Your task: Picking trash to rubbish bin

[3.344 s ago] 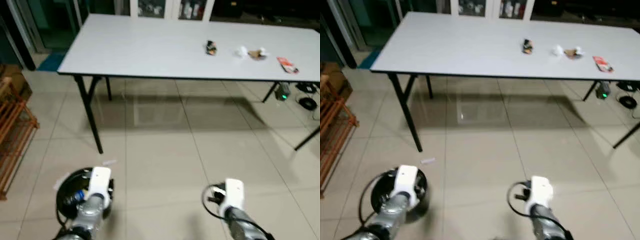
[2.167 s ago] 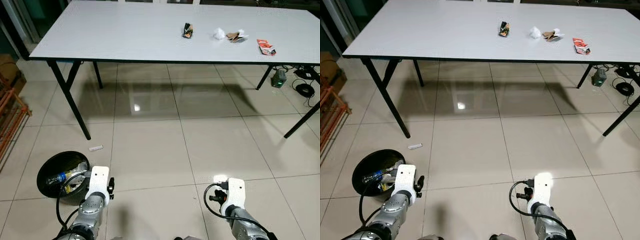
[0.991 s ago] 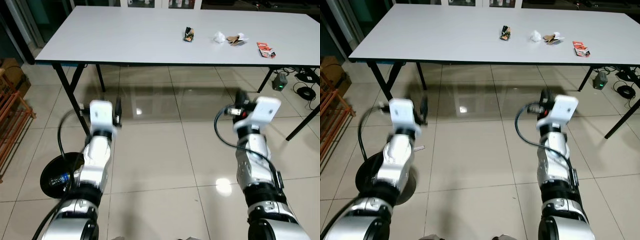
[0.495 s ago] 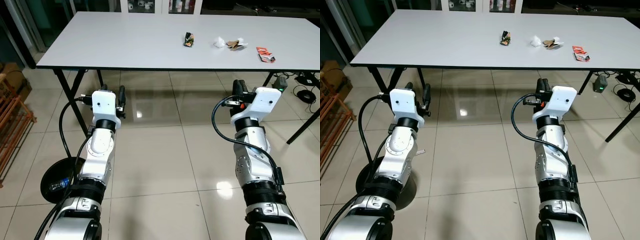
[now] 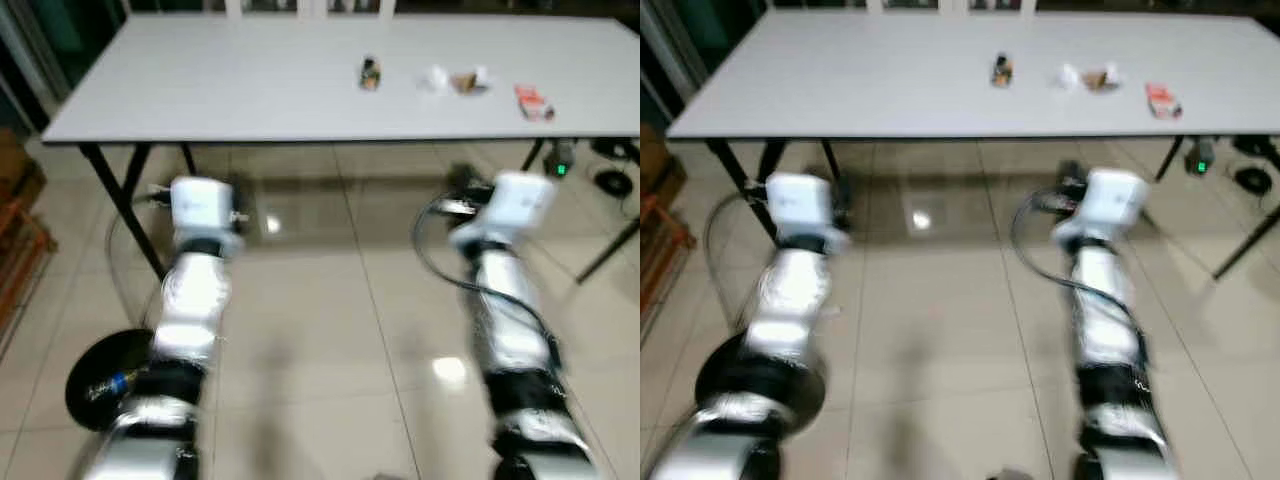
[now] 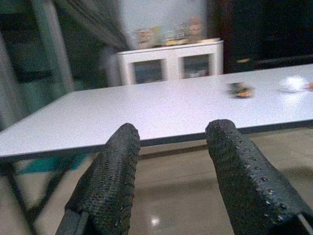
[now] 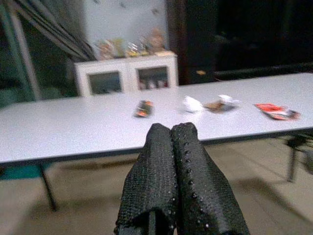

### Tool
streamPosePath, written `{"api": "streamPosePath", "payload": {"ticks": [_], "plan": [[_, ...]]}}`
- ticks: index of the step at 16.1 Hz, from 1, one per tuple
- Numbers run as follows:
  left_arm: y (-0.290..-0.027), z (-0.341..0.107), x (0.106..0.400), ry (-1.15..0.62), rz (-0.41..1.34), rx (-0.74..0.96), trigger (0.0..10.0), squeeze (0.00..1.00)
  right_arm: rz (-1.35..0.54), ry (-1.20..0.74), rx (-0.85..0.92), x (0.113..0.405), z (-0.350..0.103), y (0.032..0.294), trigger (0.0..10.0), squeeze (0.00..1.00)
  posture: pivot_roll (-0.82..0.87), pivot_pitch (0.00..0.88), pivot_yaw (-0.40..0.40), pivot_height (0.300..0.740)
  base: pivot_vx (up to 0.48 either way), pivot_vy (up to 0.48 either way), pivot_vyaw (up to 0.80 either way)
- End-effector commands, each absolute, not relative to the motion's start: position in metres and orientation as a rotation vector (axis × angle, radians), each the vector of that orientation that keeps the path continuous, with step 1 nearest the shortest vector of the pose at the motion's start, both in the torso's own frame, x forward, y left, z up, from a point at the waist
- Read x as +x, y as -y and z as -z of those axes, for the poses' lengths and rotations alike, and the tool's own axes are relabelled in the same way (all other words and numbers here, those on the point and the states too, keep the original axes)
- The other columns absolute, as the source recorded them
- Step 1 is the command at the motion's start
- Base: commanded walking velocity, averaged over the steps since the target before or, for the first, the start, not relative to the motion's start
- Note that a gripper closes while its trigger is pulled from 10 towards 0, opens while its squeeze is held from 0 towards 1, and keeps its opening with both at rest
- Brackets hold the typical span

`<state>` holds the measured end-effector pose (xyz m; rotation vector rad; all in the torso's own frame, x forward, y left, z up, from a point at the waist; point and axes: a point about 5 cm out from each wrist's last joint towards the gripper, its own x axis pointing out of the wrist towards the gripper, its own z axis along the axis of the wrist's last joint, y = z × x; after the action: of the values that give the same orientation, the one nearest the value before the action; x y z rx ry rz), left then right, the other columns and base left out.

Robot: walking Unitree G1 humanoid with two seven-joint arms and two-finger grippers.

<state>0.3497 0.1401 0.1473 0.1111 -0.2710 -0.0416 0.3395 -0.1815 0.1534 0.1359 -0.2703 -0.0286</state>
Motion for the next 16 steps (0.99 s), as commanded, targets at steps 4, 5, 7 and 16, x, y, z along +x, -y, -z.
{"api": "streamPosePath", "payload": {"ticks": [4, 5, 7, 16], "plan": [[-0.1503, -0.1551, 0.3504, 0.282, 0.021, 0.134, 10.0, 0.00, -0.005, 0.284, 0.156, 0.3416, -0.1630, 0.1699, 10.0, 0.00, -0.04, 0.081, -0.013, 0.740, 0.379, 0.000, 0.00], [-0.1506, -0.1554, 0.3504, 0.281, 0.020, 0.133, 10.0, 0.00, -0.008, 0.284, 0.157, 0.3414, -0.1632, 0.1689, 10.0, 0.00, -0.04, 0.082, -0.012, 0.740, 0.382, 0.000, 0.00], [-0.1501, -0.1556, 0.3506, 0.279, 0.022, 0.133, 10.0, 0.00, -0.012, 0.282, 0.160, 0.3416, -0.1634, 0.1674, 10.0, 0.00, -0.04, 0.082, -0.012, 0.740, 0.386, 0.000, 0.00], [-0.1518, -0.1589, 0.3508, 0.278, 0.020, 0.131, 10.0, 0.00, -0.024, 0.280, 0.165, 0.3417, -0.1660, 0.1654, 10.0, 0.00, -0.04, 0.098, -0.015, 0.740, 0.426, 0.000, 0.00]]}}
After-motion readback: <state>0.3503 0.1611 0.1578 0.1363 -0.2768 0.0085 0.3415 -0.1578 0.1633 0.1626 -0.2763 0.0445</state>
